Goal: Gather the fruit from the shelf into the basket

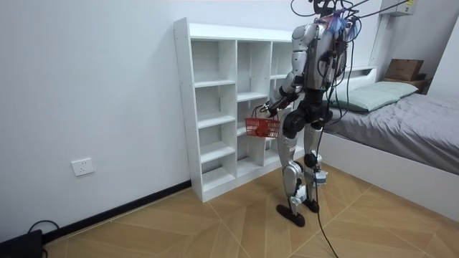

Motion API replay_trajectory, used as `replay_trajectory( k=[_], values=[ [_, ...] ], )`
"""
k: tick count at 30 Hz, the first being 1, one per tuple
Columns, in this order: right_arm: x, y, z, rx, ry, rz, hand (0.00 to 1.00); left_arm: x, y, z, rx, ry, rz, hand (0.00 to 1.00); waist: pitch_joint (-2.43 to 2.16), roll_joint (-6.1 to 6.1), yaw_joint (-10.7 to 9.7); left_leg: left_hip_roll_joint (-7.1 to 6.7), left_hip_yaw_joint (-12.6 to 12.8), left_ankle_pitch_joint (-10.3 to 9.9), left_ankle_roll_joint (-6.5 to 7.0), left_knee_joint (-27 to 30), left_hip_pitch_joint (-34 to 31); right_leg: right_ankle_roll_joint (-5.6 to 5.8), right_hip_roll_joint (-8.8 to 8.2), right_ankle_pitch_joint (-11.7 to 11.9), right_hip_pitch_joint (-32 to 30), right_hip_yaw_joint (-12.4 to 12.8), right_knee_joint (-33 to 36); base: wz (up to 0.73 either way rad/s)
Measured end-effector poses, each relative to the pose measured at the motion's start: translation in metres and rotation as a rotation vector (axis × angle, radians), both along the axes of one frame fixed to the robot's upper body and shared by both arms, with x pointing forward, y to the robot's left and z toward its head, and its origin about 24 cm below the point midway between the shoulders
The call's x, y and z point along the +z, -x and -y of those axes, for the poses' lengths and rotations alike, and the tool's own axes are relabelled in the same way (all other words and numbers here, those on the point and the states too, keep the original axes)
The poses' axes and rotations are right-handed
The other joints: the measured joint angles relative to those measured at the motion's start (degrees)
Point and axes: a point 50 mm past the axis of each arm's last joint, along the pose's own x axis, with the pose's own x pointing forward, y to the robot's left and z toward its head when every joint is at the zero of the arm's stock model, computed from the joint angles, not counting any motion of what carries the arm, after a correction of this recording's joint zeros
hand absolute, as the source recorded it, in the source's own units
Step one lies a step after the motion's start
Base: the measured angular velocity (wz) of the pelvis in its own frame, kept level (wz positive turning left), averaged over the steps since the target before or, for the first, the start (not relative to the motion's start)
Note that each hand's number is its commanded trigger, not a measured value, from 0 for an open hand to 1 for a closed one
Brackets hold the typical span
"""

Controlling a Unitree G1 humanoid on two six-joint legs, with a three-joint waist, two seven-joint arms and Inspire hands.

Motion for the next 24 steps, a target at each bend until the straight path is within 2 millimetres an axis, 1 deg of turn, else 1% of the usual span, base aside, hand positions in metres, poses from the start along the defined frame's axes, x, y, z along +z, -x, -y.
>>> replay_trajectory(
  k=[3, 7, 11, 14, 19, 22, 24],
  values=[
    [-0.002, 0.002, -0.002, 0.011, 0.002, -0.016, 1.0, 0.0, 0.0, 0.0, 0.002, -0.001, -0.001, 1.0, 0.01, -0.05, 0.1, 0.0, 0.1, 0.0, 0.0, 0.0, 0.0, 0.01, -0.01, 0.0, 0.0, 0.0, 0.0, 0.0],
    [-0.007, 0.007, -0.008, 0.044, 0.011, -0.044, 1.0, -0.001, 0.002, 0.004, -0.018, -0.001, -0.004, 1.0, -0.13, -0.41, 0.8, 0.0, 0.1, 0.0, 0.0, 0.0, 0.0, 0.0, -0.02, 0.0, -0.1, 0.0, -0.1, 0.0],
    [-0.014, 0.012, -0.008, 0.051, 0.028, -0.085, 1.0, -0.002, 0.003, 0.005, -0.033, -0.005, -0.009, 1.0, -0.28, -0.65, 2.1, 0.01, 0.0, 0.0, 0.0, 0.0, 0.0, 0.0, 0.0, 0.0, 0.0, 0.1, -0.1, 0.0],
    [-0.015, 0.014, -0.011, 0.064, 0.027, -0.089, 1.0, -0.003, 0.005, 0.006, -0.038, -0.002, -0.018, 1.0, -0.28, -0.66, 3.0, 0.04, 0.0, 0.0, 0.0, 0.0, 0.0, -0.01, 0.02, 0.0, 0.0, 0.1, 0.0, 0.0],
    [-0.015, 0.015, -0.014, 0.08, 0.029, -0.091, 1.0, -0.005, 0.006, 0.005, -0.036, -0.006, -0.029, 1.0, -0.18, -1.01, 3.4, 0.04, -0.1, 0.0, 0.0, 0.0, 0.0, -0.01, 0.02, 0.0, -0.1, 0.1, 0.0, 0.0],
    [-0.016, 0.016, -0.016, 0.091, 0.034, -0.097, 1.0, -0.006, 0.007, 0.004, -0.036, -0.011, -0.036, 1.0, 0.03, -1.35, 3.5, 0.06, -0.1, 0.0, 0.0, 0.0, -0.1, -0.01, 0.03, 0.0, -0.1, 0.1, 0.0, 0.0],
    [-0.016, 0.016, -0.017, 0.099, 0.045, -0.094, 1.0, -0.007, 0.008, 0.003, -0.038, -0.014, -0.039, 1.0, 0.03, -1.44, 3.7, 0.09, -0.1, 0.0, 0.02, 0.0, -0.4, -0.01, 0.05, 0.0, -0.4, -0.1, 0.0, 0.0]
  ],
)
